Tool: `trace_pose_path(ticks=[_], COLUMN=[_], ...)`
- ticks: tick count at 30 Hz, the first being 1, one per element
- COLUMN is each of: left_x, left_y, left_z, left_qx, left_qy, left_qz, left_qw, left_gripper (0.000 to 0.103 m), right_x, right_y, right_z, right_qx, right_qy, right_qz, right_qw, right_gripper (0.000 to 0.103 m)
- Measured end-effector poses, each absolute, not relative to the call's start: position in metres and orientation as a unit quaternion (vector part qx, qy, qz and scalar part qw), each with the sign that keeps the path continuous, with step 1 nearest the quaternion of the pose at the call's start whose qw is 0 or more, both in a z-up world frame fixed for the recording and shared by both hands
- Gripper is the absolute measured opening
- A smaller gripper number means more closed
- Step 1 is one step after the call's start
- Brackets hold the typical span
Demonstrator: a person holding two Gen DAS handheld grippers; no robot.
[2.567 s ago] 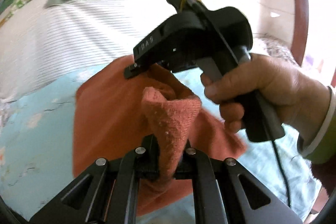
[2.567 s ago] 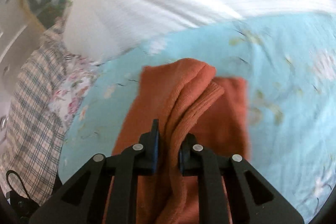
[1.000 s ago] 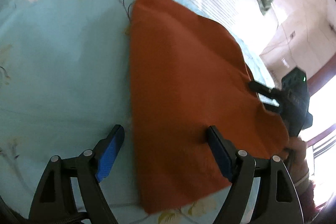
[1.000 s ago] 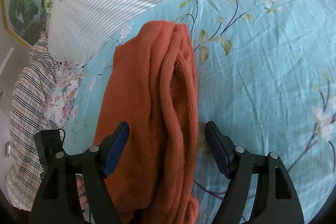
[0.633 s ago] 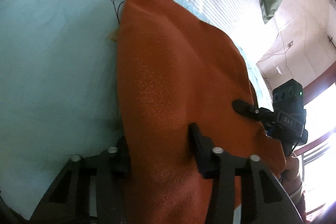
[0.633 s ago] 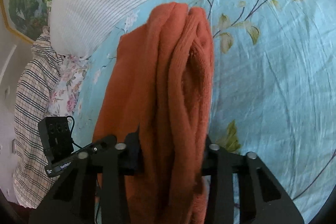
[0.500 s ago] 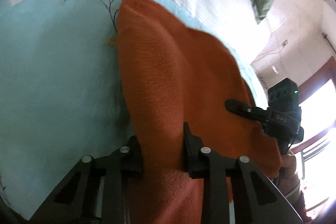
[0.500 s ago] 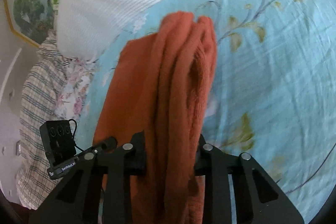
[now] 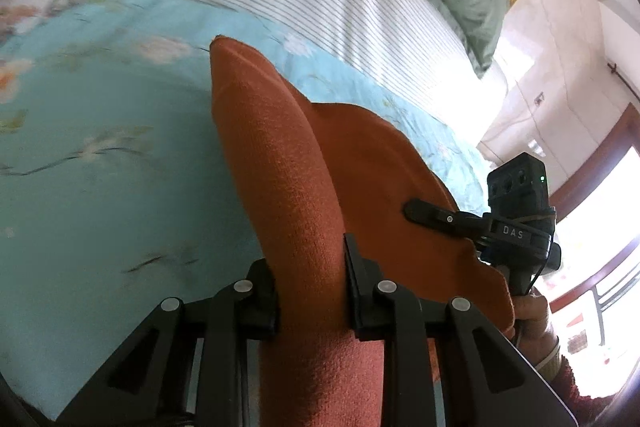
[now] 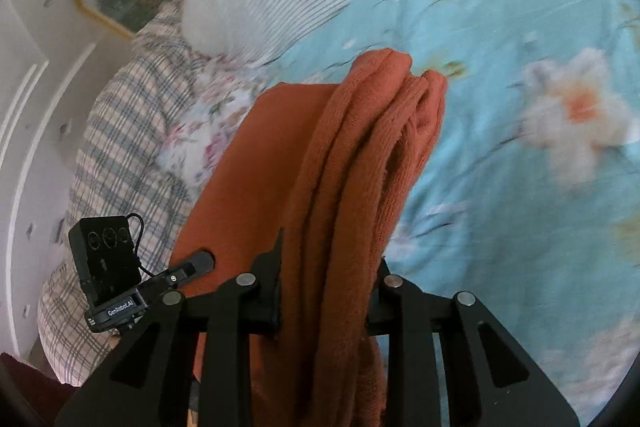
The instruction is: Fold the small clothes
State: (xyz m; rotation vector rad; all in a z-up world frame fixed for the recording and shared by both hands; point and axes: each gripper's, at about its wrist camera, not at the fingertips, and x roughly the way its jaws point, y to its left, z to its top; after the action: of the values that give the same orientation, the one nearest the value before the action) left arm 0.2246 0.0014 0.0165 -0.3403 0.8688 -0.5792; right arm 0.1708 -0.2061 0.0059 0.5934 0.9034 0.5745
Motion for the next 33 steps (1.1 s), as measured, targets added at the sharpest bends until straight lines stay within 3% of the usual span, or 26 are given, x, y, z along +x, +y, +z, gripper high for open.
trace_pose_path(ticks=[7,14,16,19,21,22,33], left_x=[0.194,0.185,0.185,0.182,0.179,0.177,0.146], left_y=[0.06,0.09,0.092,0.097,0.101,0.104,0.121], left_z=[0.019,-0.019,-0.029,-0.036,-0.038,-0.039,-0.014], left_qx=[-0.164,-0.182,-0.185,-0.185,-0.186,-0.189,-0.174], left_qy=[0.404,0.432,0.442,0.45,0.451,0.451,0.416], left_qz=[-0.242,-0.207,-0.198,-0.18,-0.163,-0.157,-0.127], left_qw=[0.867,0.859,0.855,0.855,0.858,0.858,0.883], left_gripper=[0.025,0.027,0.031,0.044,0.059,0.06,0.059], right_x=[0.175,0.174,0.171,0.167,0.163,0.16,0.149], right_y=[-0.165,-0.167,-0.17,-0.175,-0.179,-0.183,-0.182], right_z=[-0.012,-0.045,-0.049,-0.049,-0.045,-0.043,0.021], right_qx=[0.268,0.285,0.288,0.294,0.287,0.285,0.228], right_qy=[0.443,0.464,0.465,0.46,0.456,0.453,0.393], right_qz=[0.288,0.265,0.256,0.24,0.224,0.215,0.204], right_qw=[0.806,0.795,0.797,0.803,0.812,0.817,0.867], right_gripper=[0.028,0.033,0.039,0.046,0.052,0.056,0.057])
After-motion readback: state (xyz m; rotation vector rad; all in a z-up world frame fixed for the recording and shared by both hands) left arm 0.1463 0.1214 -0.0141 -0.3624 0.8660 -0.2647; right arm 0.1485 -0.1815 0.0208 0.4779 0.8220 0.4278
